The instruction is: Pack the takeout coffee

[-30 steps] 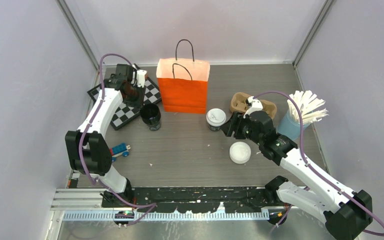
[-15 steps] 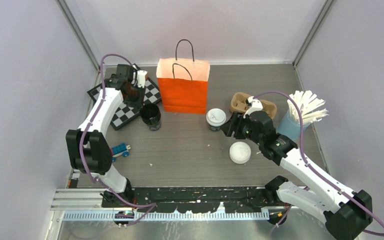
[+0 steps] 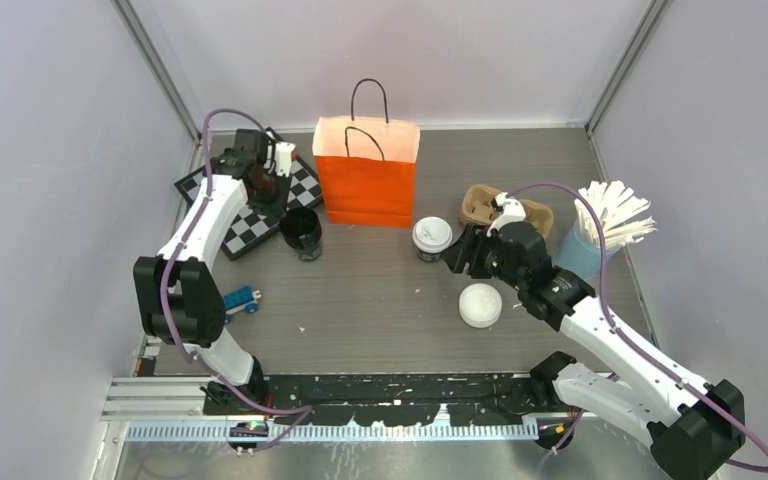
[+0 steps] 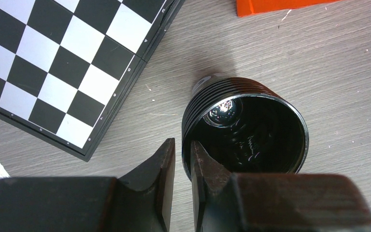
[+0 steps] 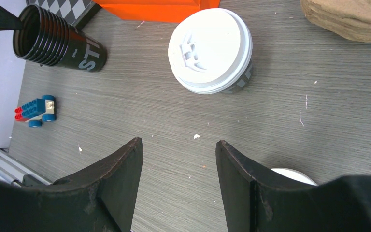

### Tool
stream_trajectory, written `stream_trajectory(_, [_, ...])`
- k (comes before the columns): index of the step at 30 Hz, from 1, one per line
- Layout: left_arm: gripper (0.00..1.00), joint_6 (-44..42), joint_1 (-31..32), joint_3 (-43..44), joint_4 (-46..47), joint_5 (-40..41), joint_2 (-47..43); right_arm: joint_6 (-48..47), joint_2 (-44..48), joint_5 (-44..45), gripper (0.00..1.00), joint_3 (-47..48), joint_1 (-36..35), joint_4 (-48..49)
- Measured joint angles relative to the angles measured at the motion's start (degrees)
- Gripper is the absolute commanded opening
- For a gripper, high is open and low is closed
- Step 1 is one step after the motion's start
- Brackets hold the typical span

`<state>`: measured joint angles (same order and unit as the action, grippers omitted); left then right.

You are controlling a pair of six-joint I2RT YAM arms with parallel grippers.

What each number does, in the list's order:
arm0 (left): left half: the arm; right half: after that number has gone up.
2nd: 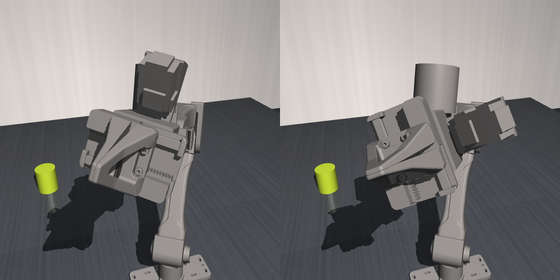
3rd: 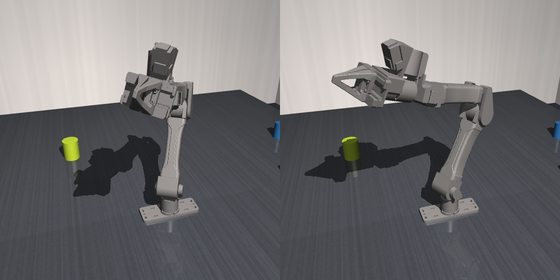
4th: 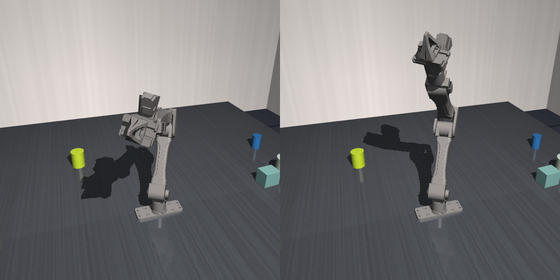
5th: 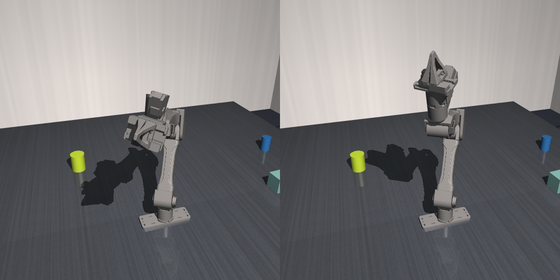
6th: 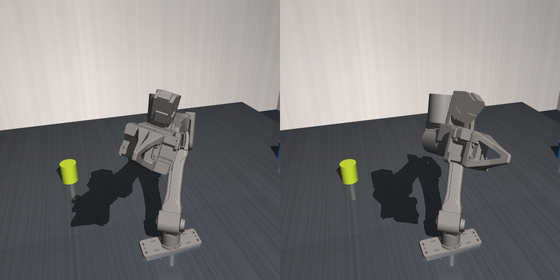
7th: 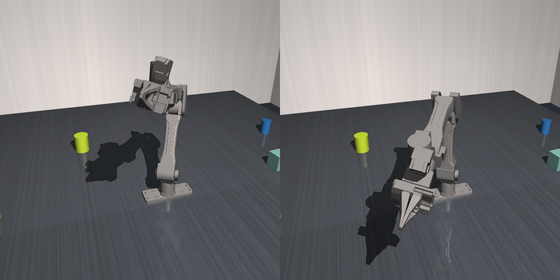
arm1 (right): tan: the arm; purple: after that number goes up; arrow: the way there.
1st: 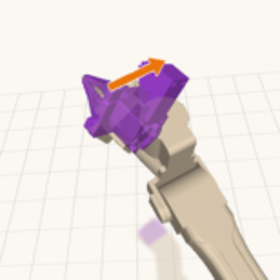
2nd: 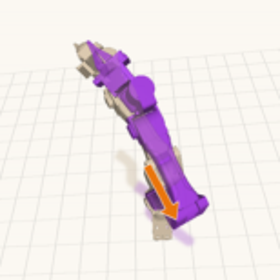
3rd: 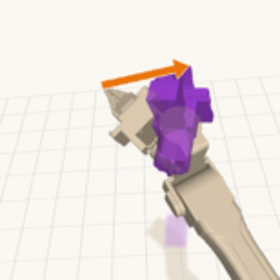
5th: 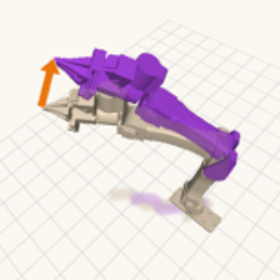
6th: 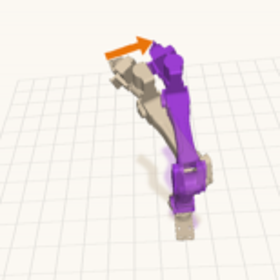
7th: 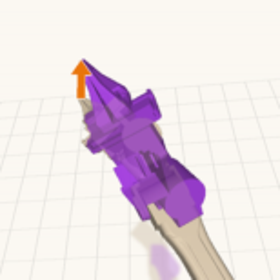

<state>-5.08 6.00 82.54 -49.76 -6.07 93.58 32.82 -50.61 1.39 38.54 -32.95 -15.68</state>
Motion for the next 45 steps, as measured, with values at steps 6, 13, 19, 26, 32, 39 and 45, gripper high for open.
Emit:
stream_trajectory(6, [0.11,-0.04,0.0,0.0,-0.17,0.0,0.07,0.0,0.0,0.0,0.62,0.0,0.0,-0.02])
stream_trajectory(13, [0.02,-0.07,0.0,0.0,-0.35,0.0,0.07,0.0,0.0,0.0,0.62,0.0,0.0,-0.04])
stream_trajectory(19, [0.0,0.13,0.0,0.2,-0.83,0.02,0.07,0.0,-0.02,0.0,0.62,0.0,0.0,-0.04])
stream_trajectory(26, [0.0,0.94,0.0,1.81,-2.58,0.15,0.07,0.0,-0.04,0.0,0.62,0.0,0.0,-0.04])
stream_trajectory(32, [0.0,3.06,0.0,5.51,-5.16,1.57,0.07,0.0,-0.04,0.0,0.62,0.0,0.0,-0.04])
stream_trajectory(39, [0.0,6.38,-0.96,8.55,-7.06,0.44,0.07,0.0,-0.04,0.0,0.62,0.0,0.0,-0.04])
stream_trajectory(45, [0.0,9.7,-2.08,13.18,-11.3,0.7,-0.44,0.0,-0.04,-0.04,0.62,0.0,0.0,-0.07])
